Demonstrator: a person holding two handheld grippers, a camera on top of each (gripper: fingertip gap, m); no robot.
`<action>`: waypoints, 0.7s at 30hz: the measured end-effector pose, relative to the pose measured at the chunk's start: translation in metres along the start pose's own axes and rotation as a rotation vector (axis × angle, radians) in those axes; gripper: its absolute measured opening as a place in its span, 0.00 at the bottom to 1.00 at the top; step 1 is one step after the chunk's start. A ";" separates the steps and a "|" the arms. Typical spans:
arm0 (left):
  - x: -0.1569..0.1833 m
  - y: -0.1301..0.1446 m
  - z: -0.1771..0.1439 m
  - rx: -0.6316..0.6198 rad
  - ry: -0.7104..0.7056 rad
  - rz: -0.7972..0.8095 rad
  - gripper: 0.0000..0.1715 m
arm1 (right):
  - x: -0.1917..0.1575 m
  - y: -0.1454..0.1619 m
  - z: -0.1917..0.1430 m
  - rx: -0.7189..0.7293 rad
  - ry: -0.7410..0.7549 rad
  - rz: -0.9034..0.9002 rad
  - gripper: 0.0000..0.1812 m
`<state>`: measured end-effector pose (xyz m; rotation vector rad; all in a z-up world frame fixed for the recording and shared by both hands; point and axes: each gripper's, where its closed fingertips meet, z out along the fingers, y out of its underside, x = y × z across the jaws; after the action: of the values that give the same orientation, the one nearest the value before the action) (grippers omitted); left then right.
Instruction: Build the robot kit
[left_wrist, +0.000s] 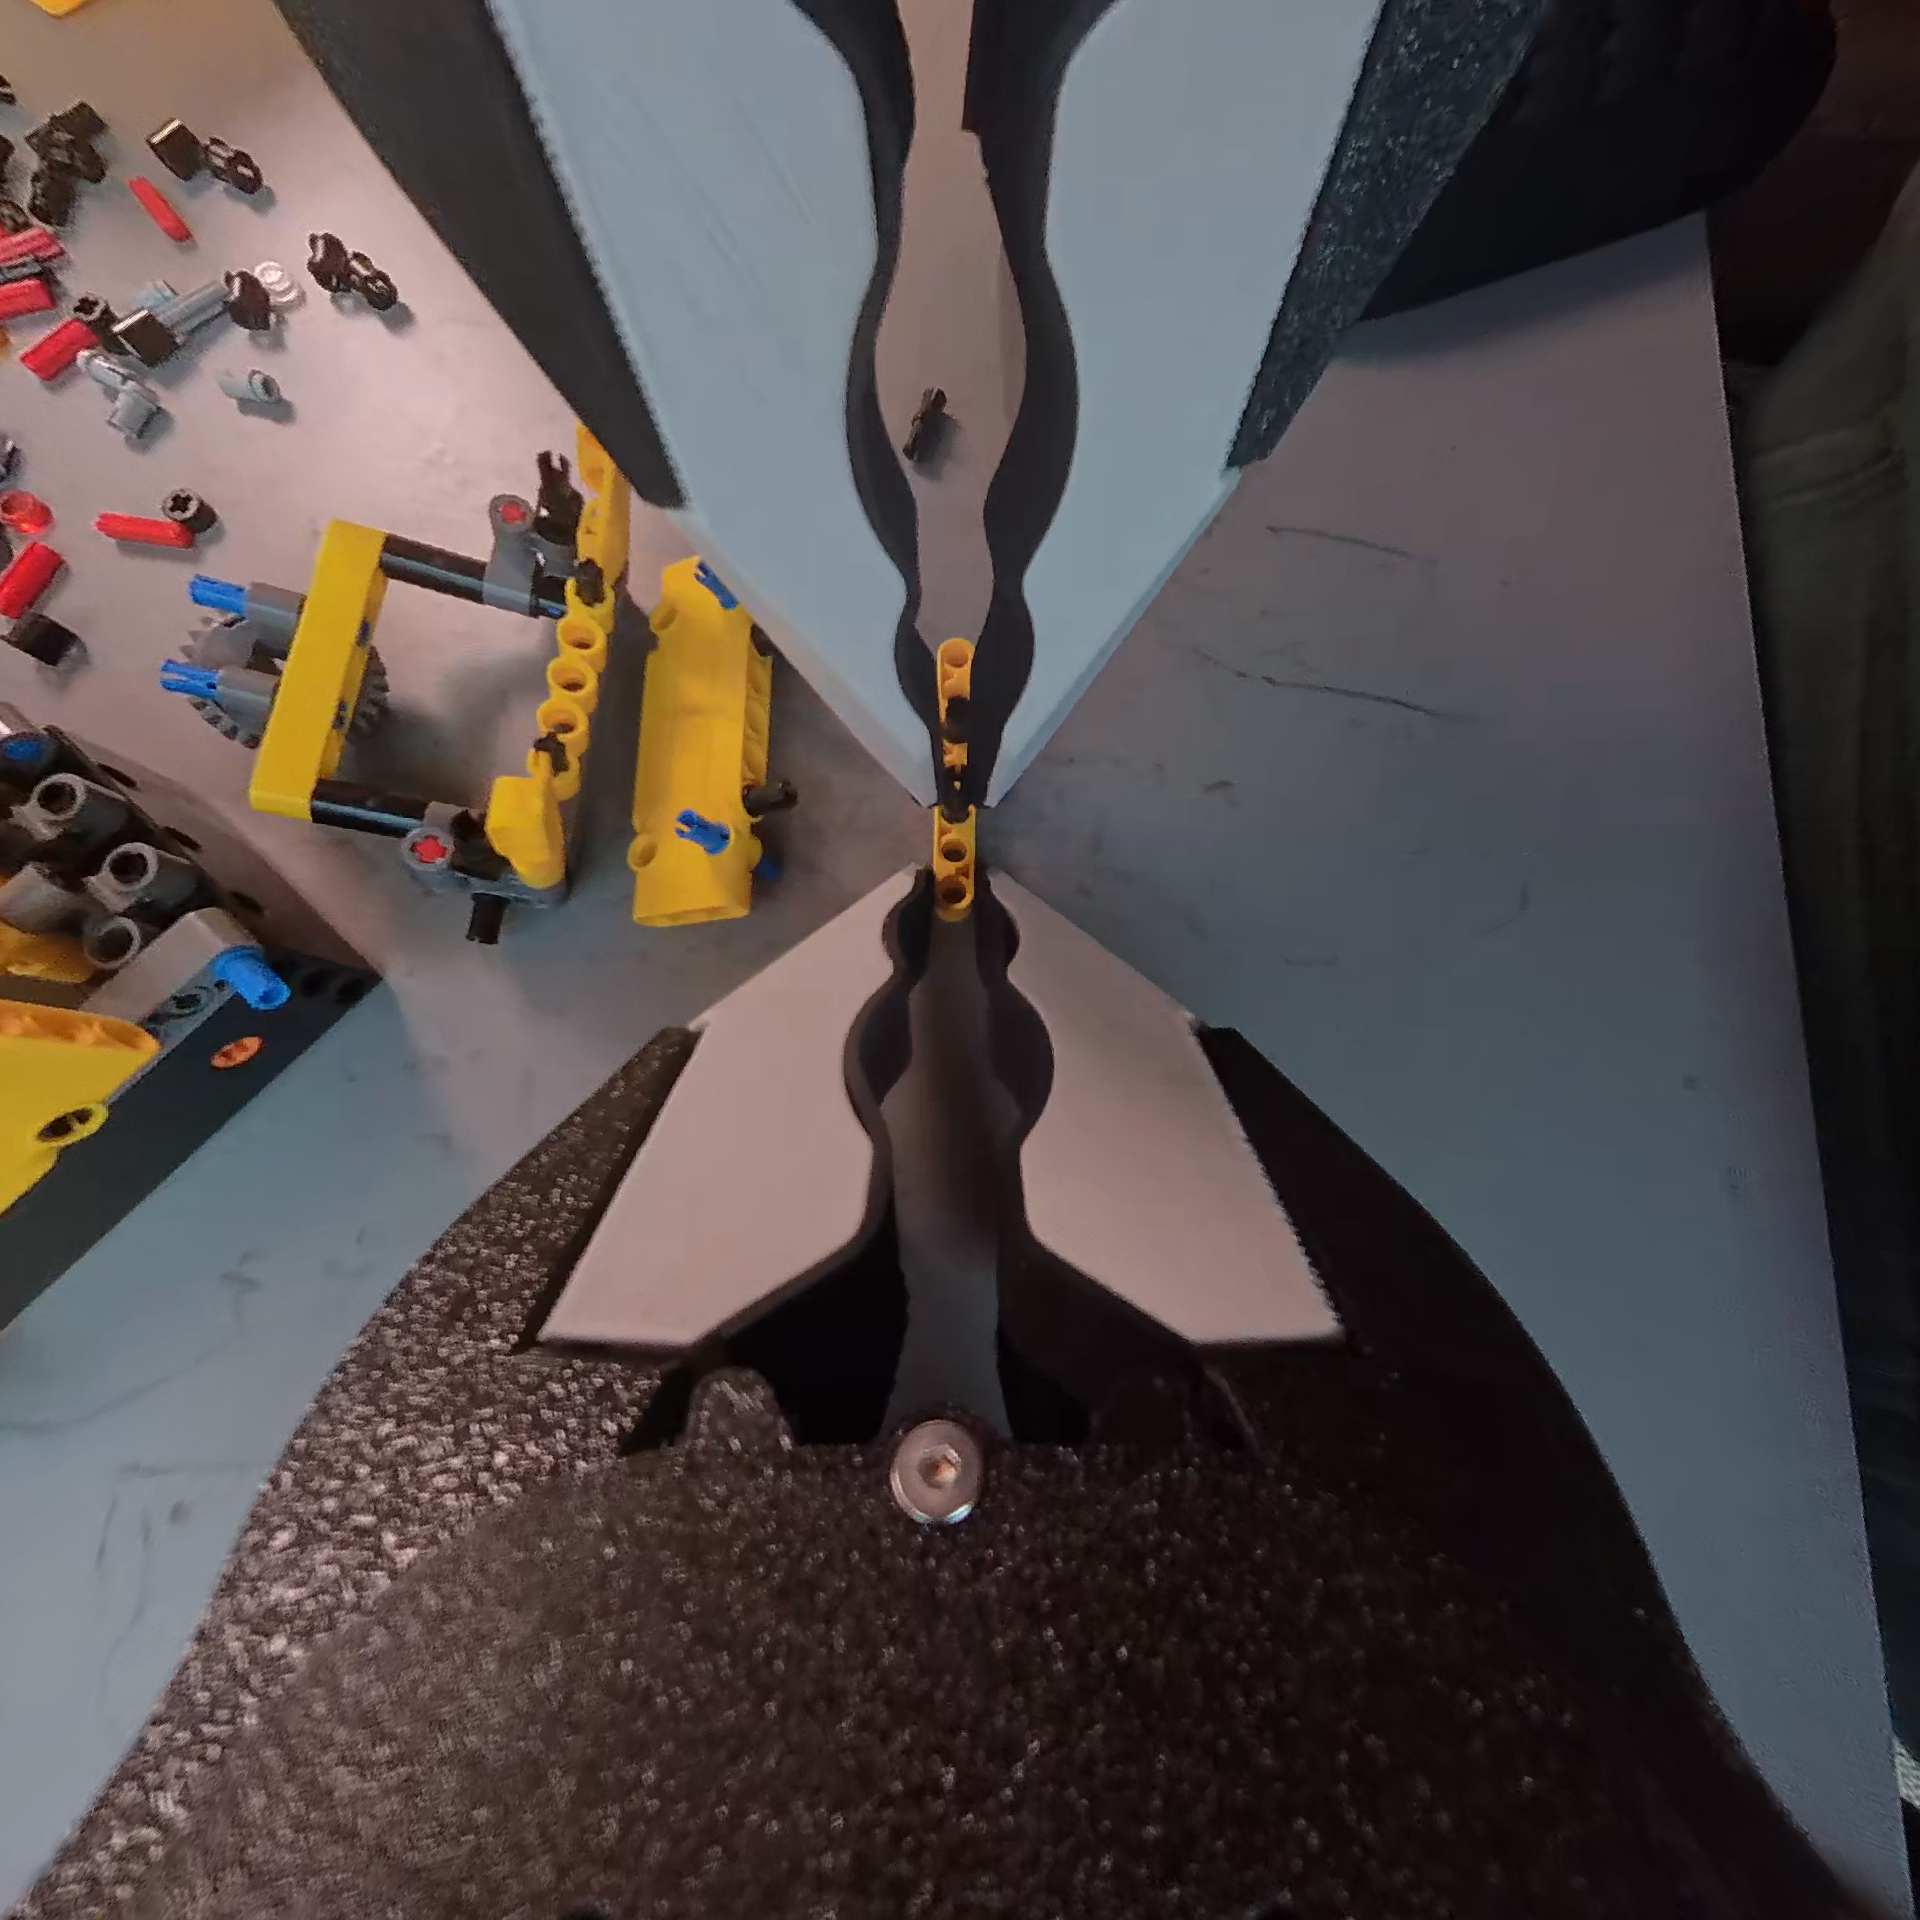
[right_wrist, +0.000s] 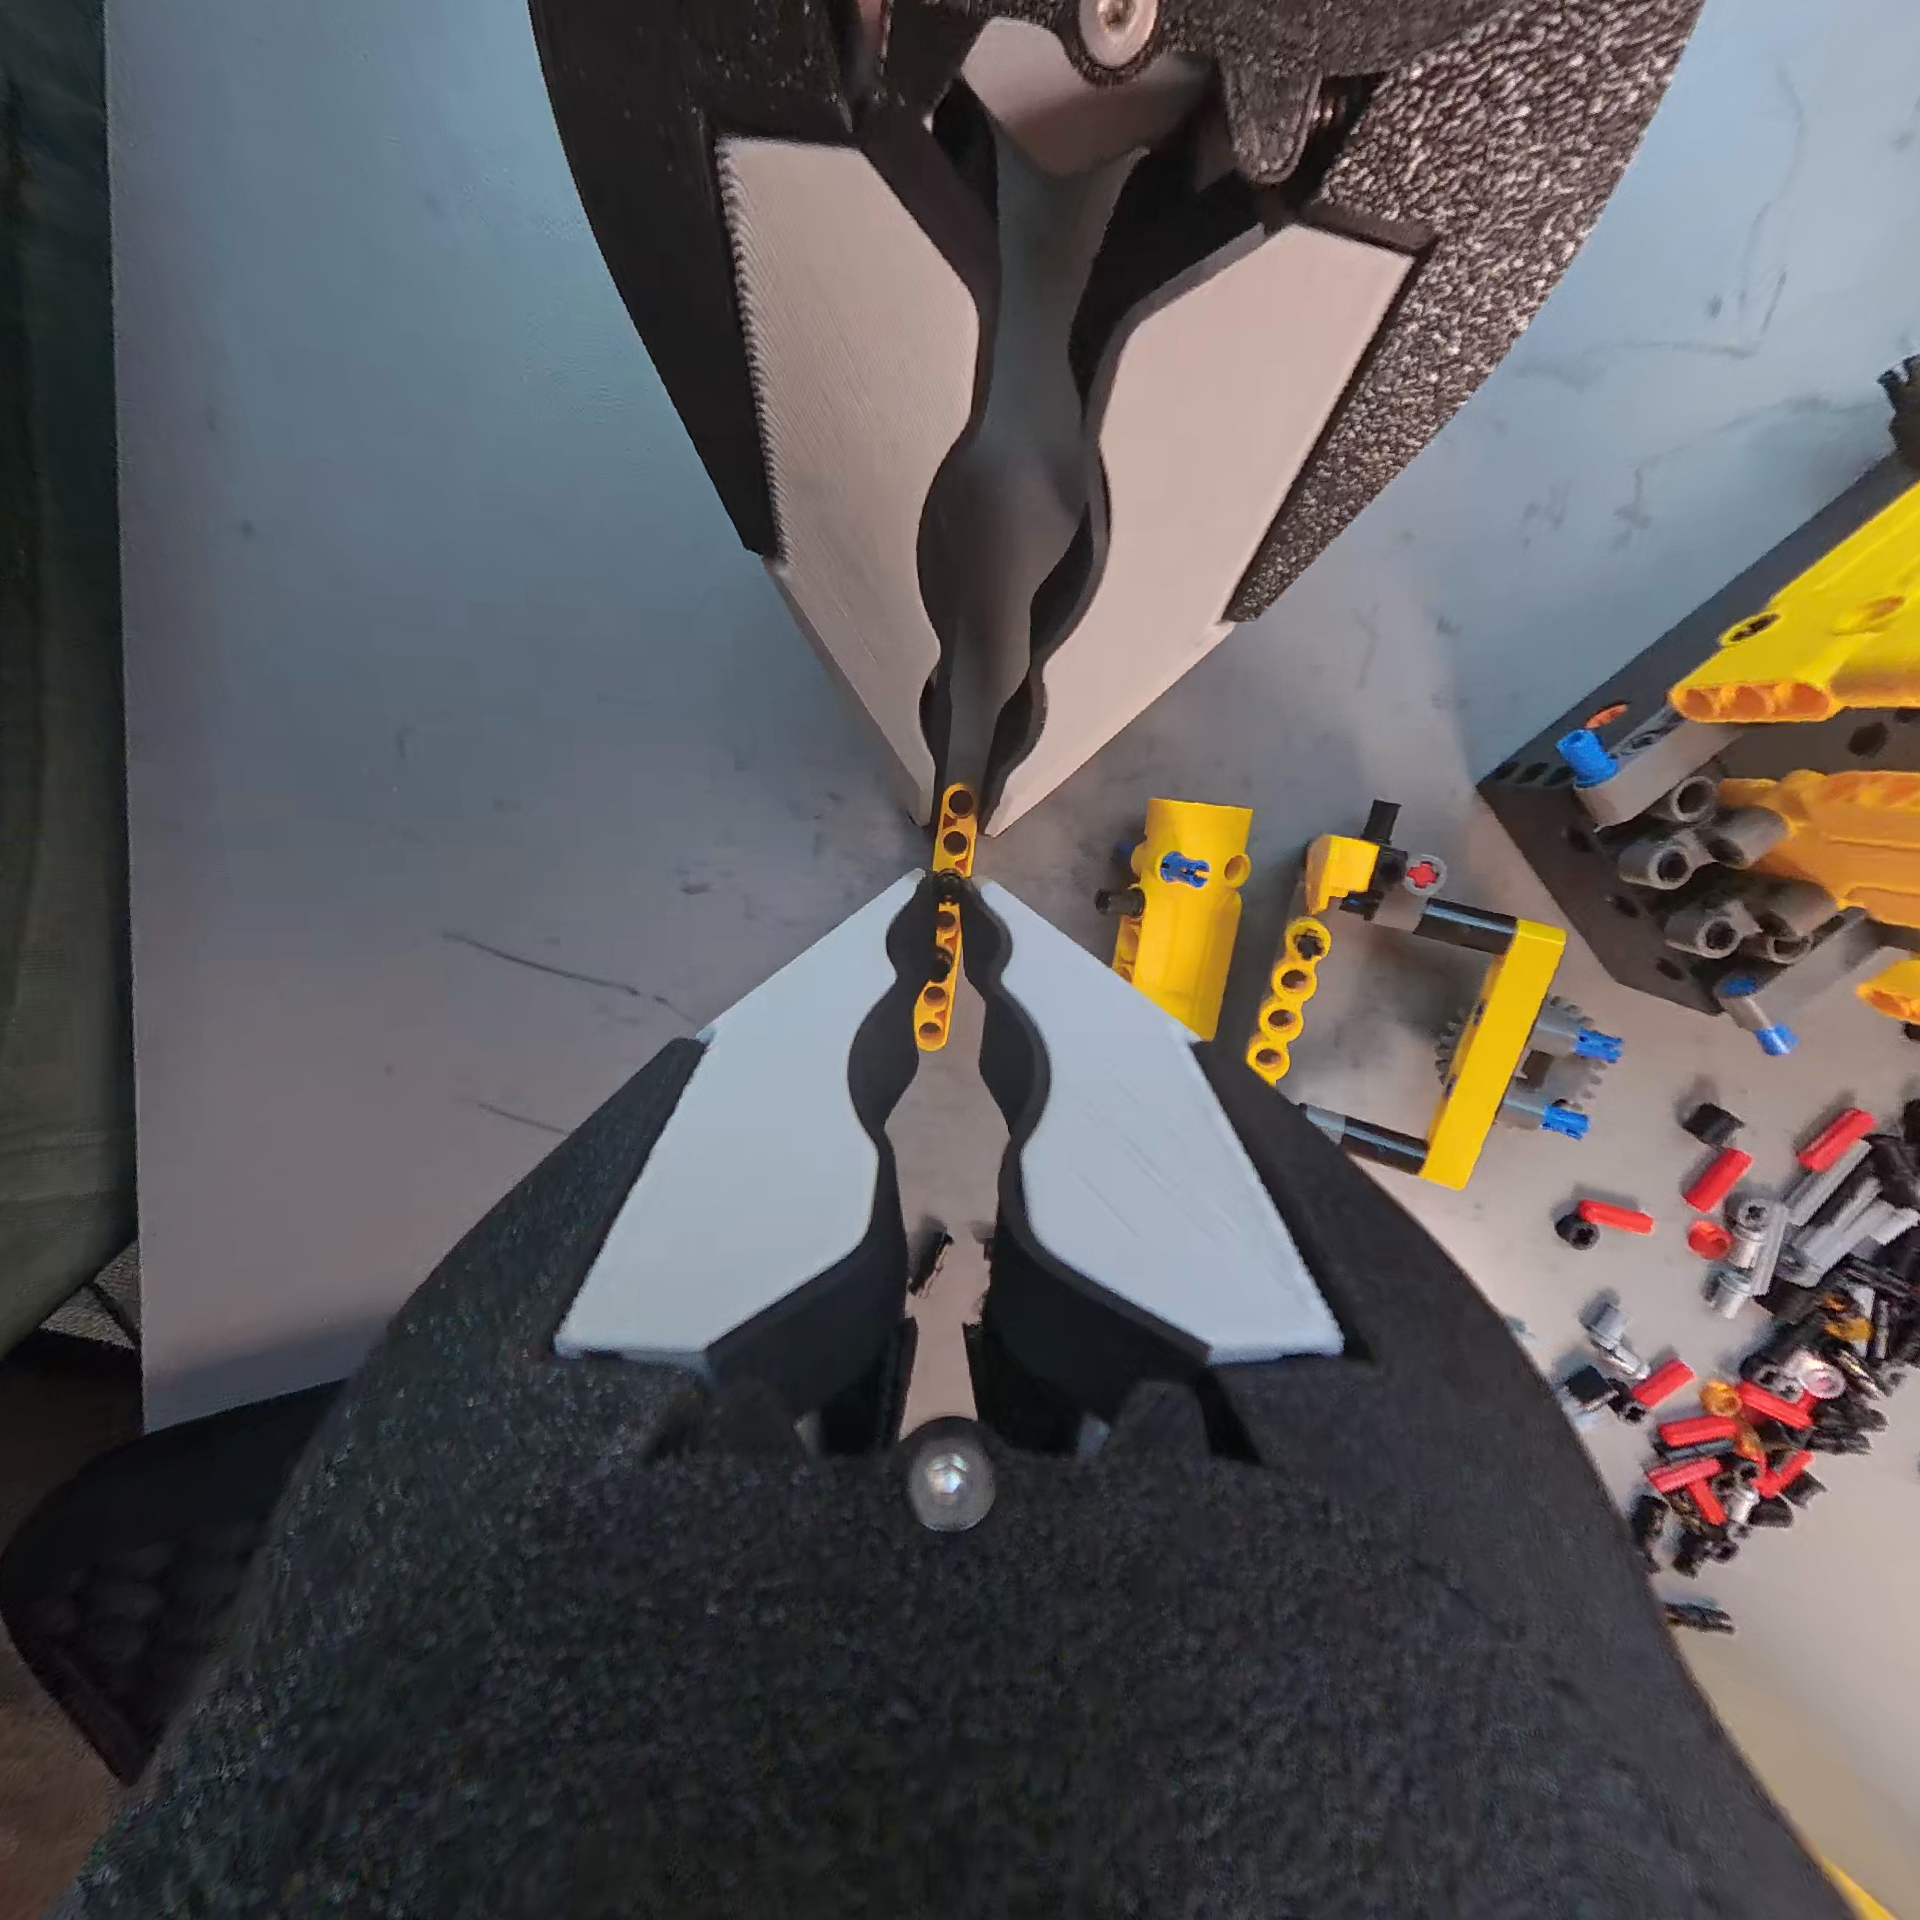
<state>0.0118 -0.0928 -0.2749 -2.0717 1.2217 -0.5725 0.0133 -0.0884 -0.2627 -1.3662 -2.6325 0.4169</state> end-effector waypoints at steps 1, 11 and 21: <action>0.000 0.000 0.000 0.000 0.003 -0.005 0.03 | 0.000 0.001 0.000 -0.001 -0.006 0.002 0.01; 0.000 0.000 0.000 0.001 0.016 -0.043 0.04 | -0.001 0.013 0.002 -0.039 0.002 0.032 0.01; 0.005 -0.013 -0.009 0.091 0.064 -0.045 0.07 | 0.000 -0.001 -0.008 0.091 0.002 0.075 0.01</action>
<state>0.0164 -0.0957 -0.2596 -2.0228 1.1657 -0.7074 0.0149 -0.0878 -0.2544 -1.4390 -2.5325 0.5378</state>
